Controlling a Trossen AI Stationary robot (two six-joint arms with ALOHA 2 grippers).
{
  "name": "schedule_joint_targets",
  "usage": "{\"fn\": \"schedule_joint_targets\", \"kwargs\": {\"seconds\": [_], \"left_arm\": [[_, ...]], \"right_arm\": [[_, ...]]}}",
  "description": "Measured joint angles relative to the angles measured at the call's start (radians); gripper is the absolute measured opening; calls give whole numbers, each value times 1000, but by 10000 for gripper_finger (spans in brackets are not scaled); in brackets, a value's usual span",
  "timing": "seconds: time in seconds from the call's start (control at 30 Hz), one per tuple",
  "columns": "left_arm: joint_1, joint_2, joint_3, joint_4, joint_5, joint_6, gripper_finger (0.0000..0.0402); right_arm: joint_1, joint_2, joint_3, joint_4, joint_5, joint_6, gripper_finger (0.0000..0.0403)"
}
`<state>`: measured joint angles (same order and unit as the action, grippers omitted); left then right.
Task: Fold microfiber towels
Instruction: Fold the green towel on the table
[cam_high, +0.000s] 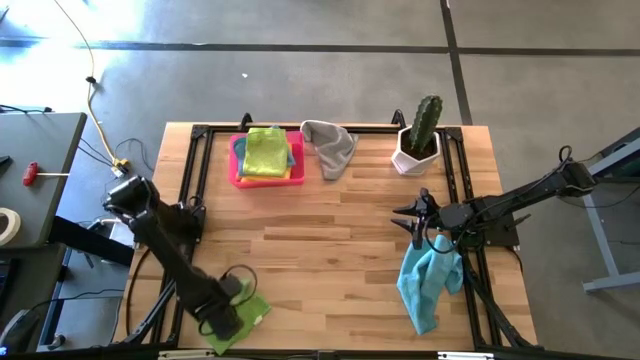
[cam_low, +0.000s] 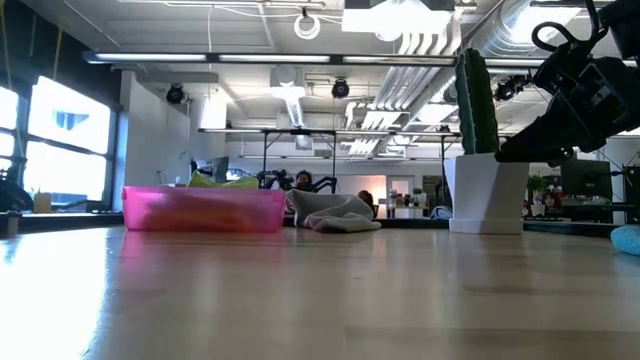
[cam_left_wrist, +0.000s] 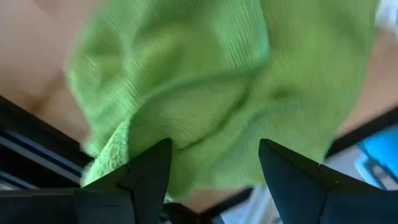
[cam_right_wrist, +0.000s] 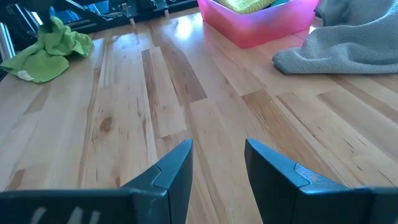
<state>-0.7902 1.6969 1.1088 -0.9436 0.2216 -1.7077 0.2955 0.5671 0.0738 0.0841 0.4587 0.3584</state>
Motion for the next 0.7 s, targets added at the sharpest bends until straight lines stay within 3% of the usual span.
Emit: {"fn": "schedule_joint_targets", "kwargs": {"seconds": [0.2,0.47,0.7], "left_arm": [[-59,81,0,57,-24,1,232],[-7,159,4,70,-111,223,232],[141,151,2,107,-407,398,232]], "right_arm": [[0,2,0,-1,-1,0,138],[0,2,0,-16,-4,0,138],[0,2,0,-27,-3,0,138]]}}
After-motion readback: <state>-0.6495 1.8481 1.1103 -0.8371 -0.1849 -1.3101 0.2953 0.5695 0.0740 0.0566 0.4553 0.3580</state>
